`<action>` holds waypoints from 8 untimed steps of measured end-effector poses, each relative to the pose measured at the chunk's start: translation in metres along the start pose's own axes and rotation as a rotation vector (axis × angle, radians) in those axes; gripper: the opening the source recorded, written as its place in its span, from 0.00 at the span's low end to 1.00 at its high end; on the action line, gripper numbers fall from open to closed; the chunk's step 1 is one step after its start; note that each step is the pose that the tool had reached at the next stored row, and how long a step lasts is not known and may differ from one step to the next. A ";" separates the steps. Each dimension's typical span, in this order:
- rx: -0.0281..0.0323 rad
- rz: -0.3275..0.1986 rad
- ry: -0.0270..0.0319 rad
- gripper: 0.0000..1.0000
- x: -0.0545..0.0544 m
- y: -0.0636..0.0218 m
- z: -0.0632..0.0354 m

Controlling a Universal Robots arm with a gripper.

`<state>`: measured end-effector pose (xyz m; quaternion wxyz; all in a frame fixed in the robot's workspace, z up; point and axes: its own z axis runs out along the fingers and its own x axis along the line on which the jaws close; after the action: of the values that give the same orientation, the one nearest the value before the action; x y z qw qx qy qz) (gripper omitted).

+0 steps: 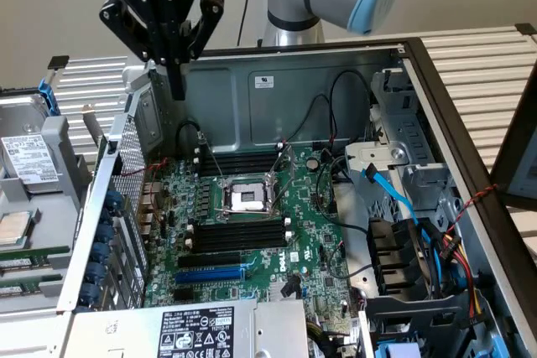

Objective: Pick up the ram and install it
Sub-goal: 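Reach for the ram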

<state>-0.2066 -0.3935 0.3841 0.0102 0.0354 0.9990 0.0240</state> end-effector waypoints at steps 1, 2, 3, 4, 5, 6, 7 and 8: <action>0.0000 0.000 0.0000 0.11 0.005 -0.0002 0.0004; 0.0000 0.000 0.0000 0.11 0.009 -0.0004 0.0007; 0.0000 0.000 0.0000 0.11 0.013 -0.0006 0.0011; -0.0001 0.000 -0.0001 0.11 0.018 -0.0008 0.0015; -0.0001 0.000 0.0000 0.11 0.023 -0.0010 0.0019; 0.0000 0.000 0.0000 0.11 0.027 -0.0012 0.0023; -0.0001 0.000 -0.0001 0.11 0.032 -0.0014 0.0027; 0.0000 0.000 0.0000 0.11 0.036 -0.0016 0.0030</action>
<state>-0.2430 -0.3924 0.3804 0.0102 0.0354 0.9990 0.0240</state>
